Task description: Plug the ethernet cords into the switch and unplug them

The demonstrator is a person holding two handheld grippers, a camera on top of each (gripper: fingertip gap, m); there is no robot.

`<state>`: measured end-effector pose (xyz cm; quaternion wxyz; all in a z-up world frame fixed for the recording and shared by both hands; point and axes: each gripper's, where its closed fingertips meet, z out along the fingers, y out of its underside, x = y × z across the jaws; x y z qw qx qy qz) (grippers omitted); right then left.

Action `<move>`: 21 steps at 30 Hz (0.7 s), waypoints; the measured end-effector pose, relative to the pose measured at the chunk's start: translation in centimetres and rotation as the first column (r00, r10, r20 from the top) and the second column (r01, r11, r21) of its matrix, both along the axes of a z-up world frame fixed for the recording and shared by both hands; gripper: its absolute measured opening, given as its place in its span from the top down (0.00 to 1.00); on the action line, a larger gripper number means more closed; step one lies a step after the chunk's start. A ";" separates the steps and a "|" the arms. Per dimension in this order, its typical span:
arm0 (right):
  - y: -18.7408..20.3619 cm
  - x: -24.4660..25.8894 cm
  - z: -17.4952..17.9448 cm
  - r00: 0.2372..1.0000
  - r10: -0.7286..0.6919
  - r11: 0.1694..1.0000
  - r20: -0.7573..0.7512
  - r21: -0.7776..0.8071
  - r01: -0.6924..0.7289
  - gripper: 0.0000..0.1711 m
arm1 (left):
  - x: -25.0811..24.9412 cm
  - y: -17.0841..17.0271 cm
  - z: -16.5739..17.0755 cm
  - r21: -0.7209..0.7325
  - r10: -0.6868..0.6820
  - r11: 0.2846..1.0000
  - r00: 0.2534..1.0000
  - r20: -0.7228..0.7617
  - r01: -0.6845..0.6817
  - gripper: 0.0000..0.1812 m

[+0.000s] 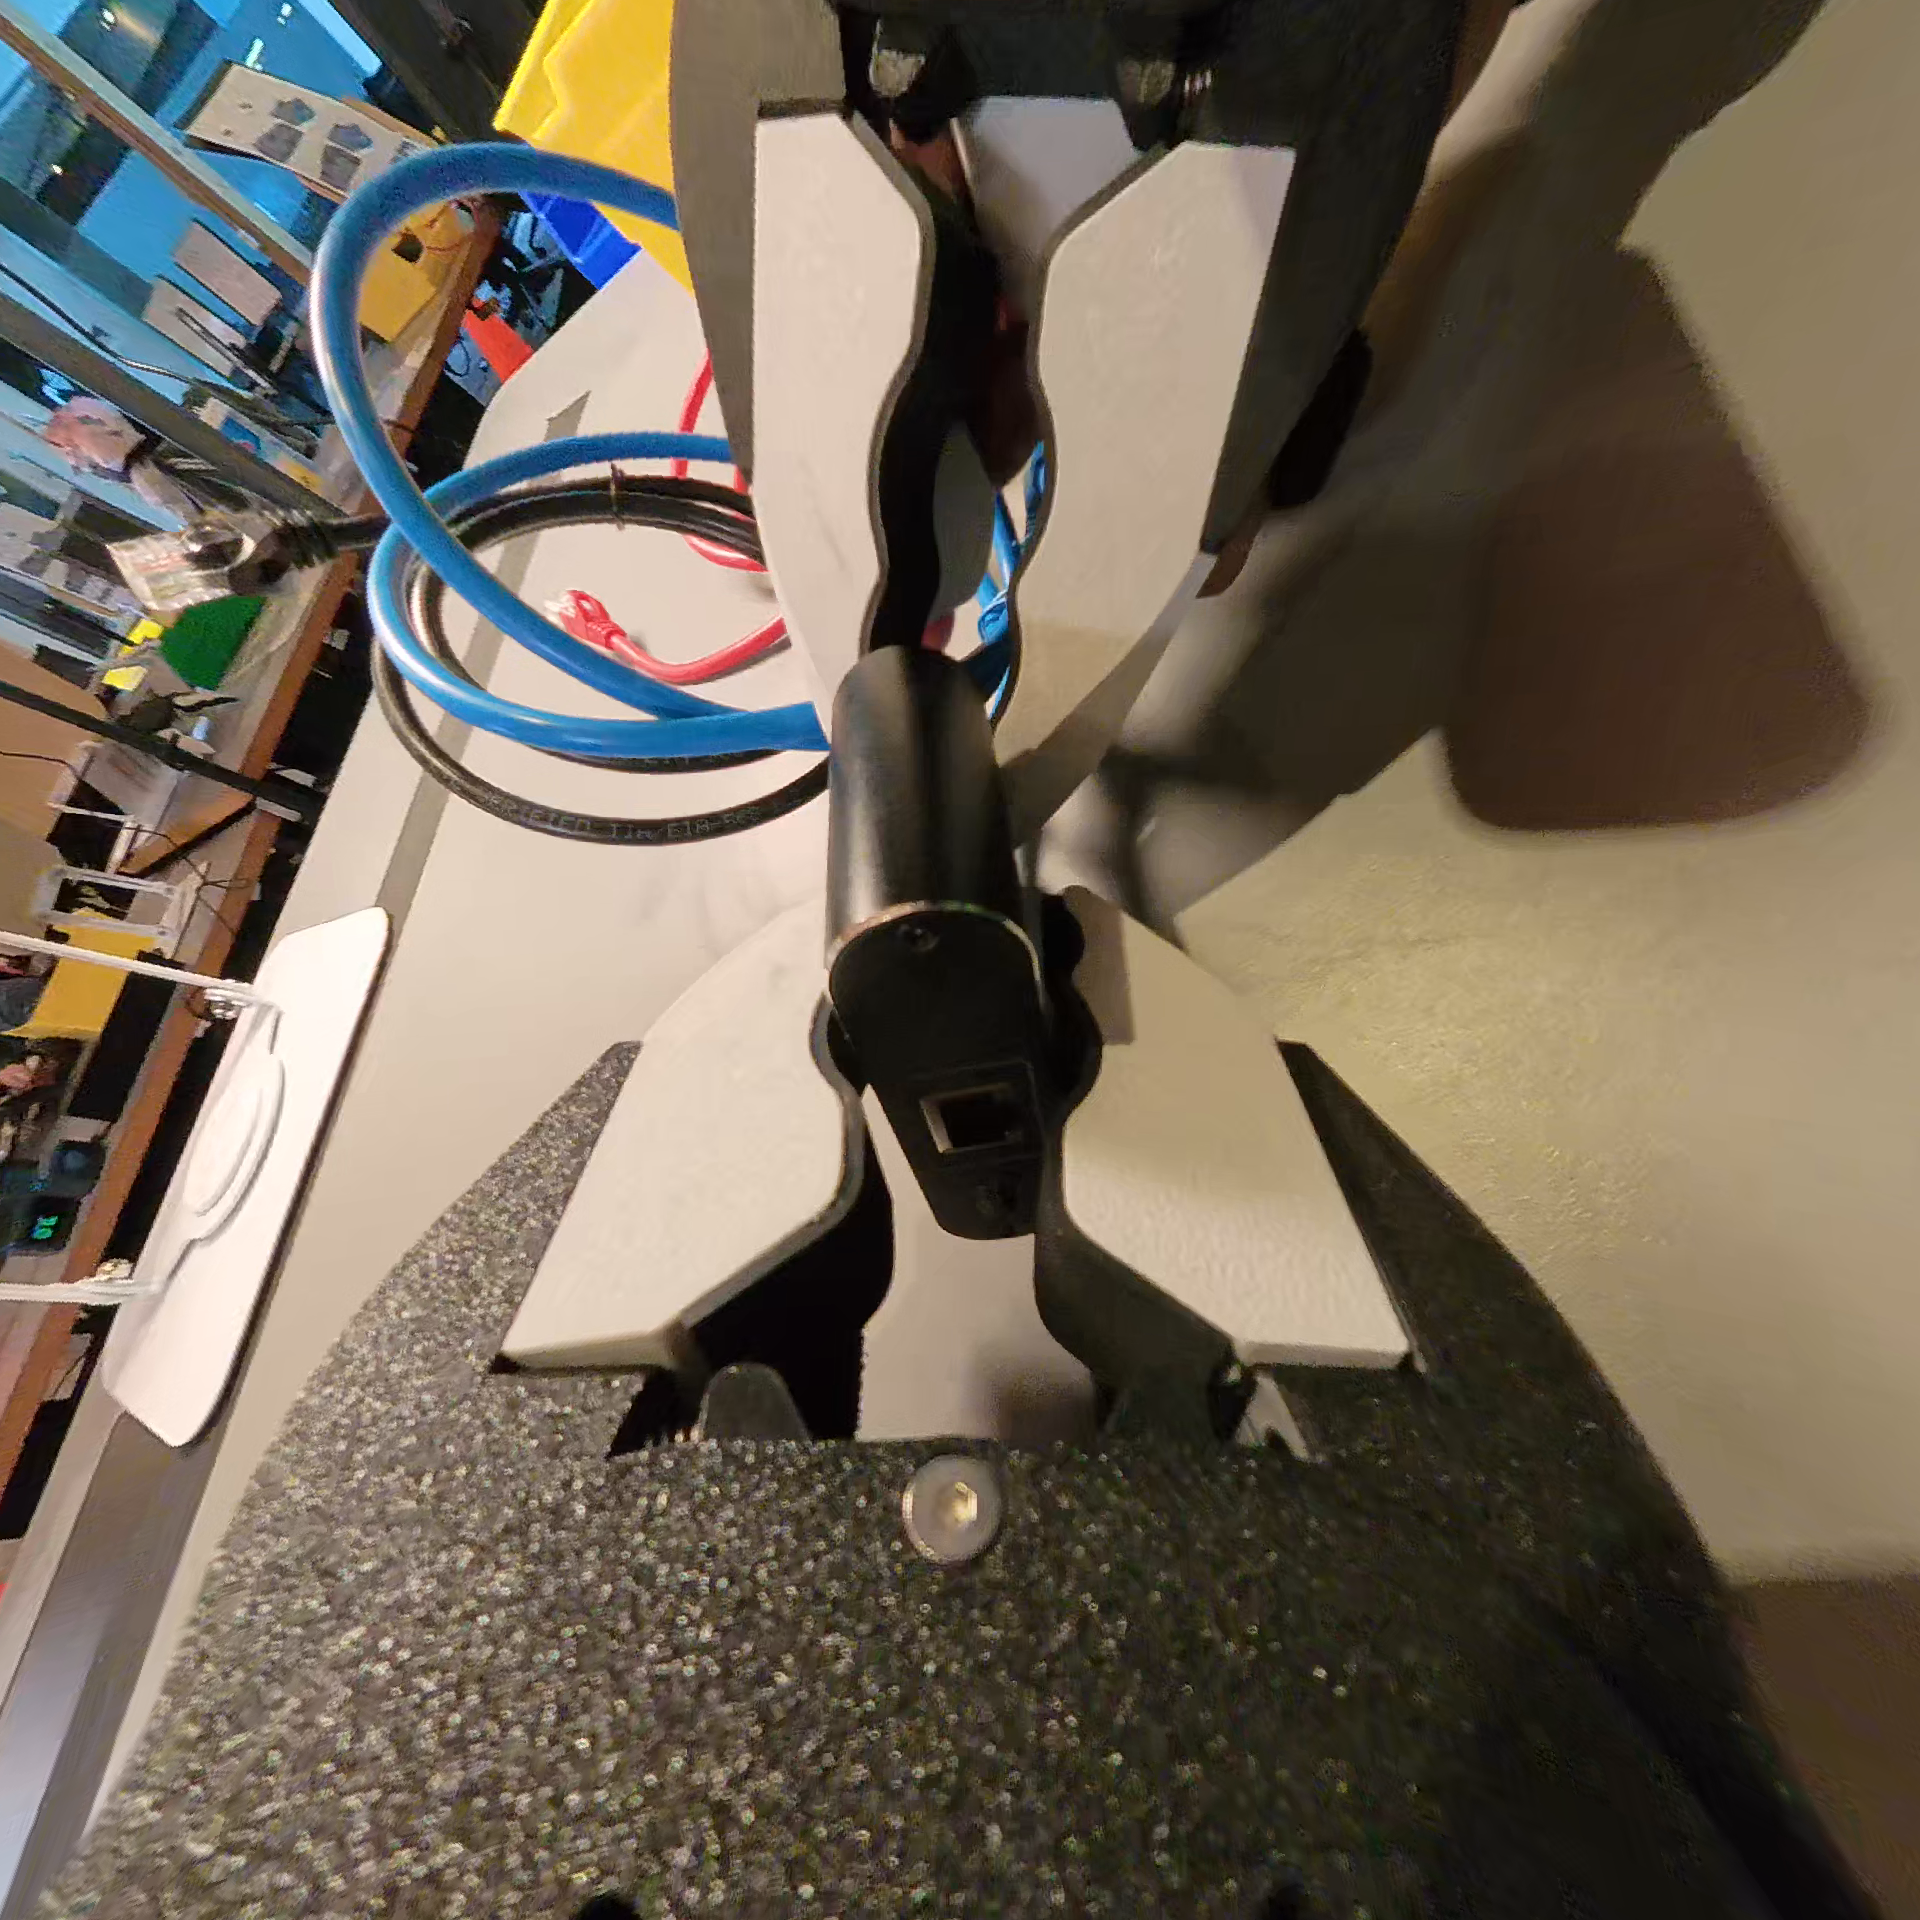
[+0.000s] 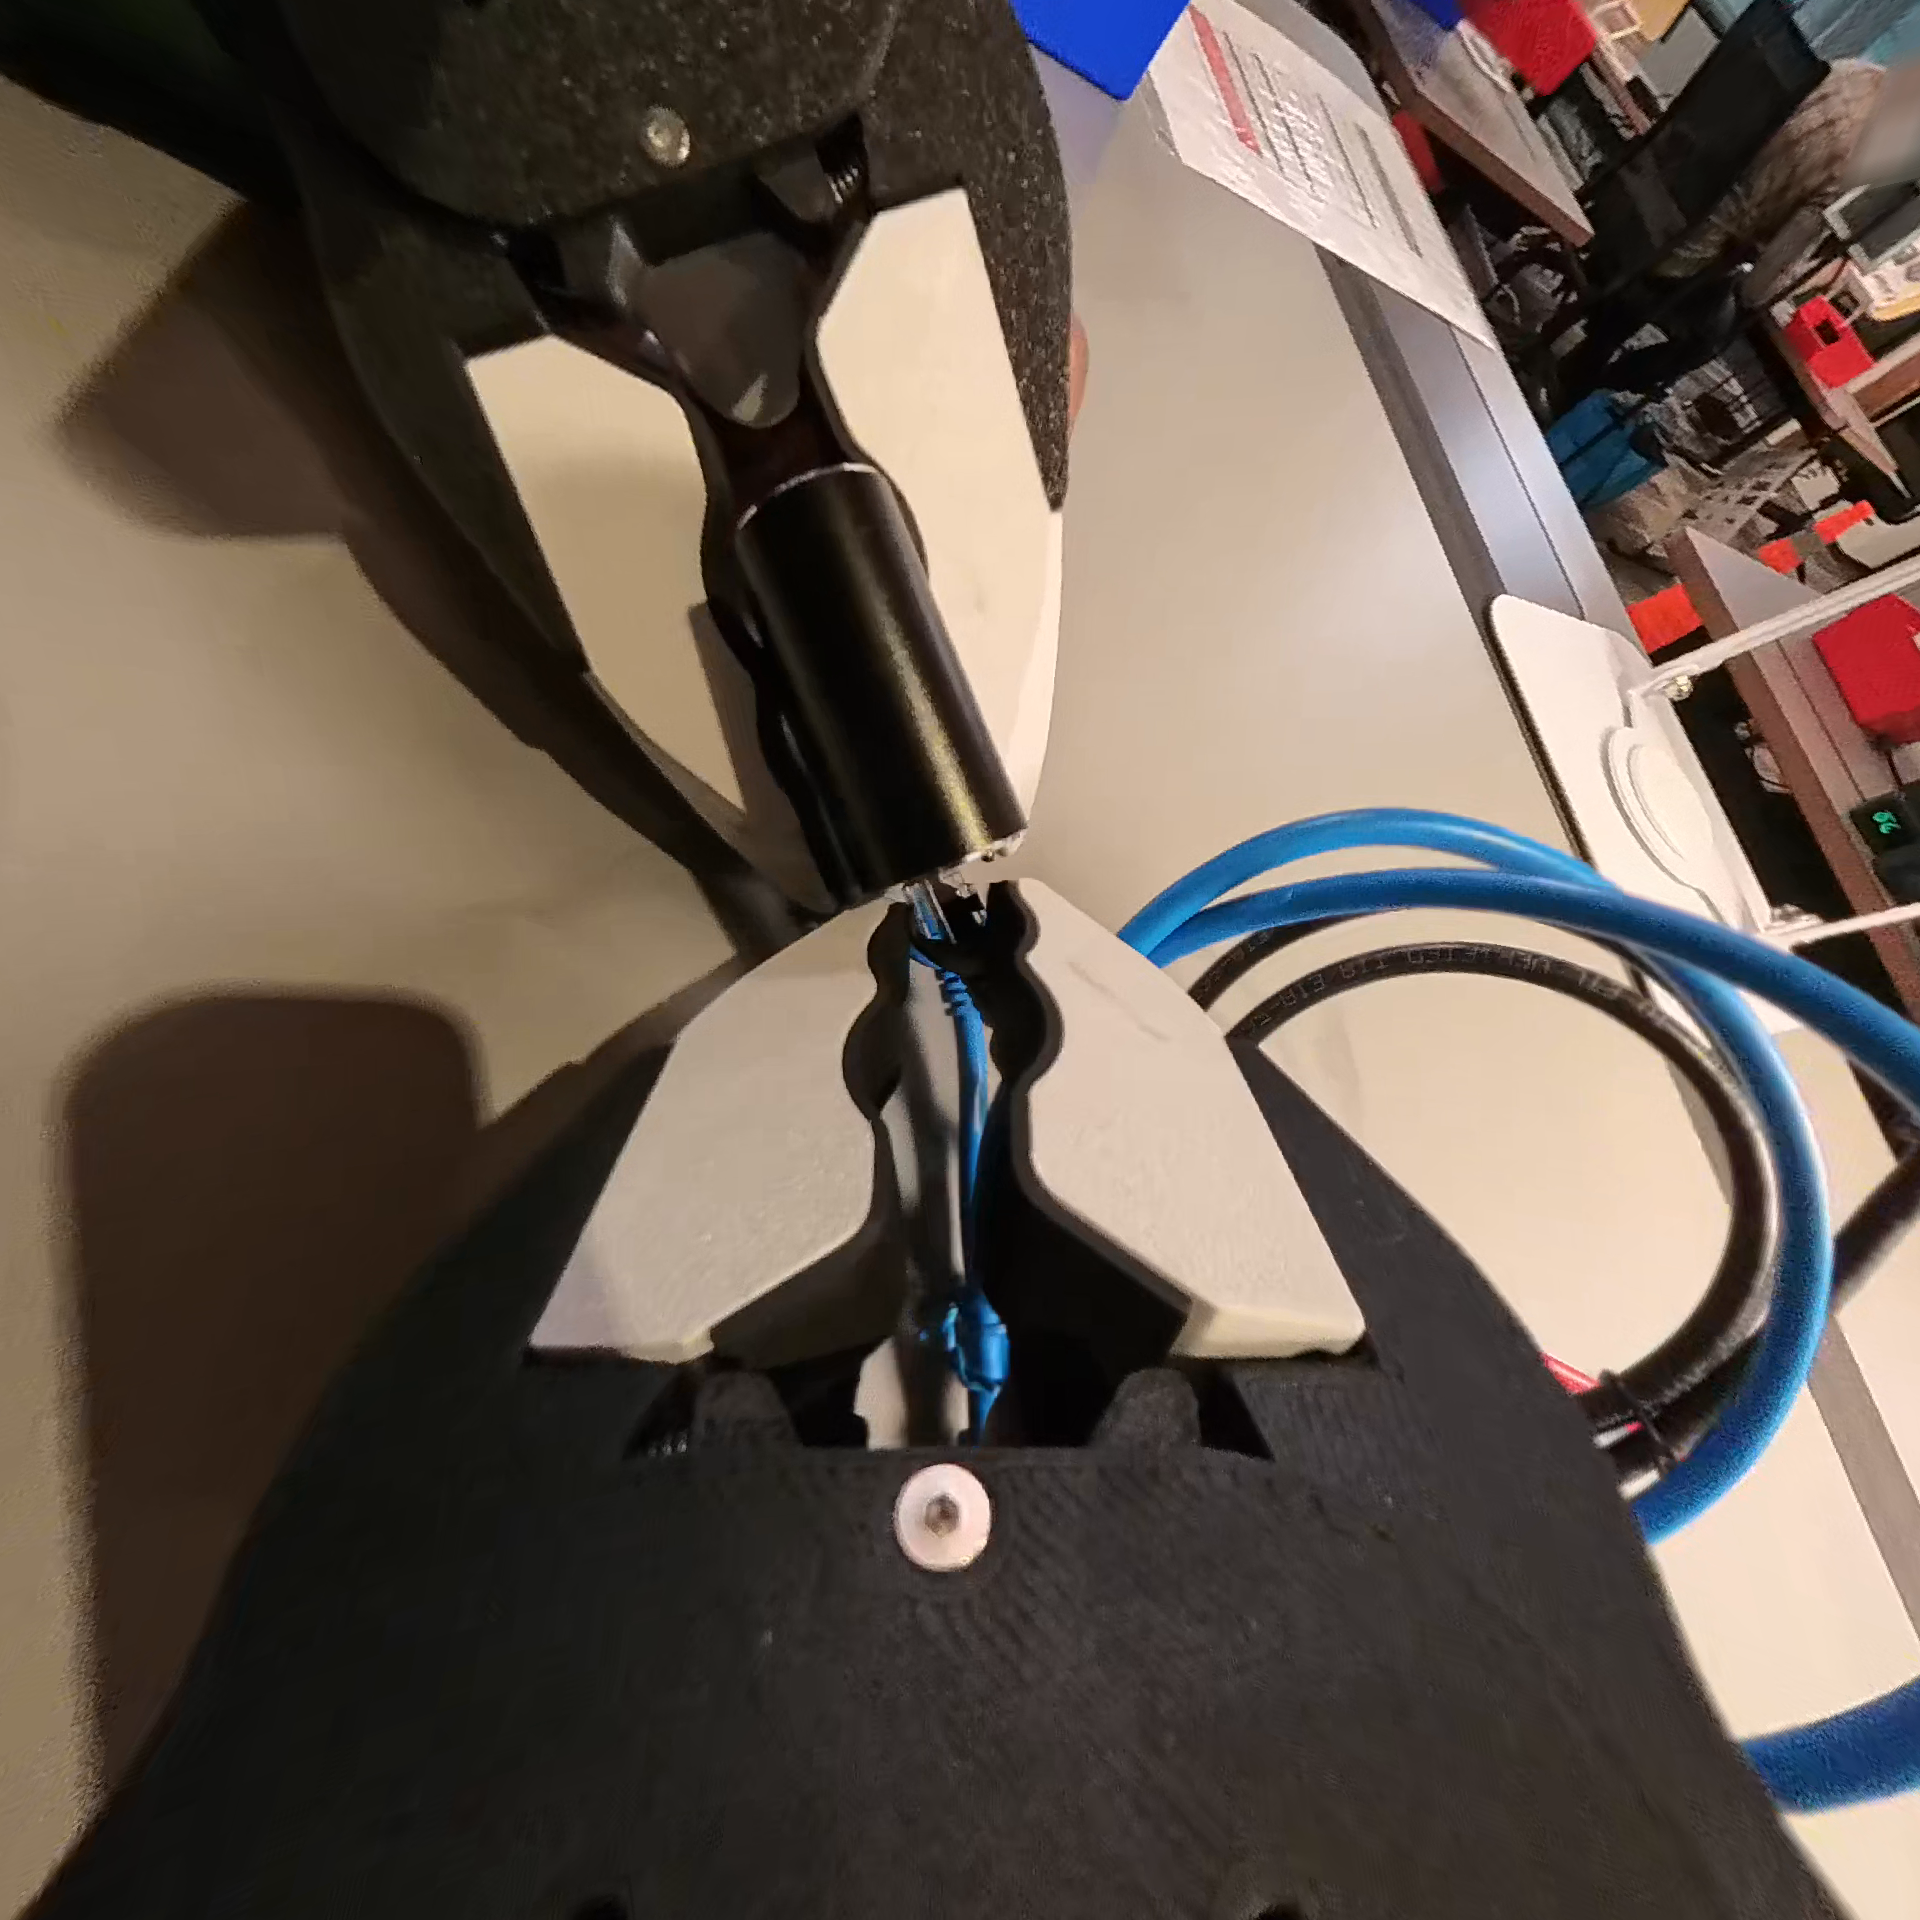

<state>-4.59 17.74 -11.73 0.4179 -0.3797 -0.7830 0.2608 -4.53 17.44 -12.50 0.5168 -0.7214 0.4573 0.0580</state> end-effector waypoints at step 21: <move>-0.2 0.2 1.0 0.997 0.010 0.990 -0.079 0.139 0.001 0.92 | -0.1 0.1 1.0 0.195 -0.011 0.980 0.993 -0.114 0.033 0.83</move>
